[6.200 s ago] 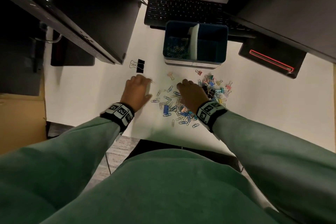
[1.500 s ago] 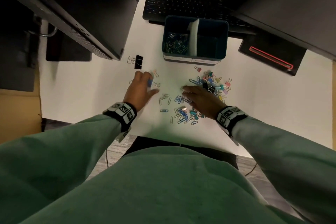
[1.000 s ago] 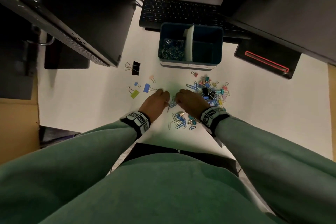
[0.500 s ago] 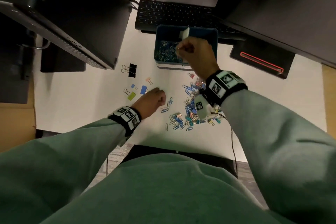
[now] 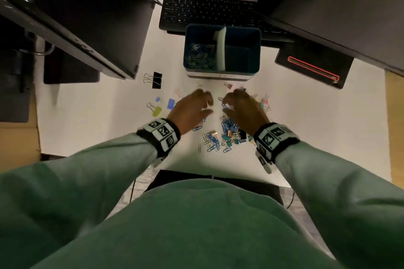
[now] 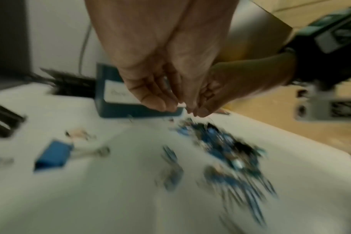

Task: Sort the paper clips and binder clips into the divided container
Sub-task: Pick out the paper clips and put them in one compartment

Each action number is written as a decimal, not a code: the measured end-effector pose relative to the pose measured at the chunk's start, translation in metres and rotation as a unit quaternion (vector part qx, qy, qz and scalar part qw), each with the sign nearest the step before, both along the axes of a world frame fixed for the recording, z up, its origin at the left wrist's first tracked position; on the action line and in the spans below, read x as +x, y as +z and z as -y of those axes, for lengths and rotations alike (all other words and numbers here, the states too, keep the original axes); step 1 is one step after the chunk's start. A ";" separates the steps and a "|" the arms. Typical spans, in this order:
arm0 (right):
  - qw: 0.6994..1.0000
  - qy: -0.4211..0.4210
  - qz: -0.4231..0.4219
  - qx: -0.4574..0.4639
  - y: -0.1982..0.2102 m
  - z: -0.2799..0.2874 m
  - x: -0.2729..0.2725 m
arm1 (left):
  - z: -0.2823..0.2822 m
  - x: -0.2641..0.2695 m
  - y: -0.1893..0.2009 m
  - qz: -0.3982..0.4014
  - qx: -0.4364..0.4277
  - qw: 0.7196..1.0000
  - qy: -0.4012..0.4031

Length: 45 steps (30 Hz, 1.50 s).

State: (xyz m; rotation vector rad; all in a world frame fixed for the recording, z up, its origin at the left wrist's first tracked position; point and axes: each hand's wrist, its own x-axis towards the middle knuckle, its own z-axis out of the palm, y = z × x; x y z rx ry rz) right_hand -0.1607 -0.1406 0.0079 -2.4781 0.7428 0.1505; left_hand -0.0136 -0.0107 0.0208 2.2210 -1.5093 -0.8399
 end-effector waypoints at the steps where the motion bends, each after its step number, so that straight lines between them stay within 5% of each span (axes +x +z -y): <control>1: 0.999 0.029 -0.042 -0.017 -0.009 -0.006 -0.008 | -0.008 -0.013 -0.008 -0.001 0.054 0.997 -0.052; 4: 0.988 0.082 -0.099 -0.082 -0.025 -0.020 -0.017 | -0.018 -0.036 -0.033 0.001 0.106 0.982 -0.157; 8: 0.982 0.116 -0.087 -0.119 -0.027 -0.023 -0.009 | -0.013 -0.040 -0.042 0.031 0.114 0.975 -0.190; 17: 0.996 -0.002 -0.056 0.075 -0.021 -0.005 -0.004 | -0.021 -0.003 -0.031 -0.083 0.043 0.995 0.020; 22: 0.982 -0.061 0.004 0.178 0.007 0.011 0.001 | -0.051 0.048 -0.042 -0.002 0.068 0.991 0.115; 29: 0.949 -0.135 0.157 0.237 0.061 0.047 0.062 | -0.019 0.041 -0.037 0.133 -0.024 0.991 0.019; 34: 0.963 -0.148 0.182 0.130 0.054 0.059 0.112 | 0.002 0.027 -0.044 0.161 0.113 0.974 -0.108; 37: 0.980 -0.116 0.126 0.099 0.040 0.048 0.110 | -0.021 0.013 -0.044 0.145 0.103 0.975 -0.136; 41: 0.985 -0.051 0.163 0.015 0.037 0.011 0.066 | -0.053 -0.011 -0.047 0.107 0.067 0.980 -0.152; 45: 0.995 0.093 -0.022 -0.030 0.017 -0.034 0.008 | -0.048 -0.027 -0.058 0.064 0.016 0.994 -0.092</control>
